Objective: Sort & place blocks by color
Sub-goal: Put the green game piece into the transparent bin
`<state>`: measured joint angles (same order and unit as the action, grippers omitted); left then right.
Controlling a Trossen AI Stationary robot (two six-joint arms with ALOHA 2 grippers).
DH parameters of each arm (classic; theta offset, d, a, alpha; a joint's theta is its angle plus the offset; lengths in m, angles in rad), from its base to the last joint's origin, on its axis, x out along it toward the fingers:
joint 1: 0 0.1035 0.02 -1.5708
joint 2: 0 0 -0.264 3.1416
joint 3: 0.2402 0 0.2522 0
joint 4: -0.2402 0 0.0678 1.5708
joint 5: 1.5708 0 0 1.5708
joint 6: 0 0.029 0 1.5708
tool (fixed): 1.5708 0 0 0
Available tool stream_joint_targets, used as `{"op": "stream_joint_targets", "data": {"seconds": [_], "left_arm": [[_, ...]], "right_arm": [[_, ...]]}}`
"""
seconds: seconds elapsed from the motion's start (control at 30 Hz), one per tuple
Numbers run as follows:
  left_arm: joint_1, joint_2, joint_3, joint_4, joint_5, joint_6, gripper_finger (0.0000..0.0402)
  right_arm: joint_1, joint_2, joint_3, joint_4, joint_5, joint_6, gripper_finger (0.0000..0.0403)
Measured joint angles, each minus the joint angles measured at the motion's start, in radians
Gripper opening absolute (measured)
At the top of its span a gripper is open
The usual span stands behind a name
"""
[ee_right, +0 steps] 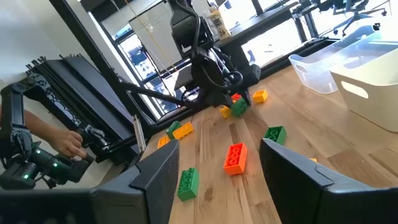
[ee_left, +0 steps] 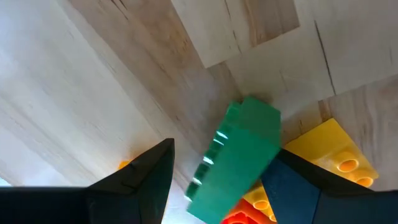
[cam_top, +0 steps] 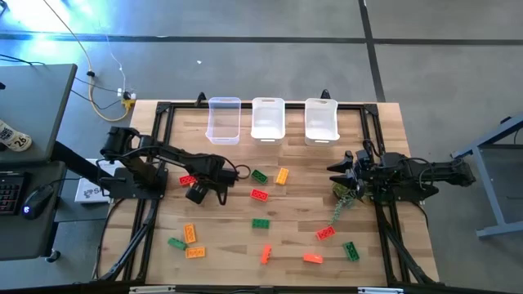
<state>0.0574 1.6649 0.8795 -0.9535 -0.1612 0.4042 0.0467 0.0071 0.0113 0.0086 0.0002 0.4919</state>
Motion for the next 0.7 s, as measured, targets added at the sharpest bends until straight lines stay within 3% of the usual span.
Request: {"op": "stream_joint_targets", "data": {"seconds": [0.27,0.6,0.7], "left_arm": [[0.000,0.013,0.000,0.005,0.000,0.000,0.0196],[0.000,0.012,0.000,0.002,0.027,-0.010,0.0067],[0.000,0.011,0.000,-0.002,0.046,-0.047,0.0064]], "right_arm": [[0.000,0.000,0.000,0.000,0.000,0.003,0.0210],[0.000,0.000,0.000,0.000,0.000,0.000,0.0210],[0.000,0.000,0.000,0.000,0.000,0.003,0.0210]]}}
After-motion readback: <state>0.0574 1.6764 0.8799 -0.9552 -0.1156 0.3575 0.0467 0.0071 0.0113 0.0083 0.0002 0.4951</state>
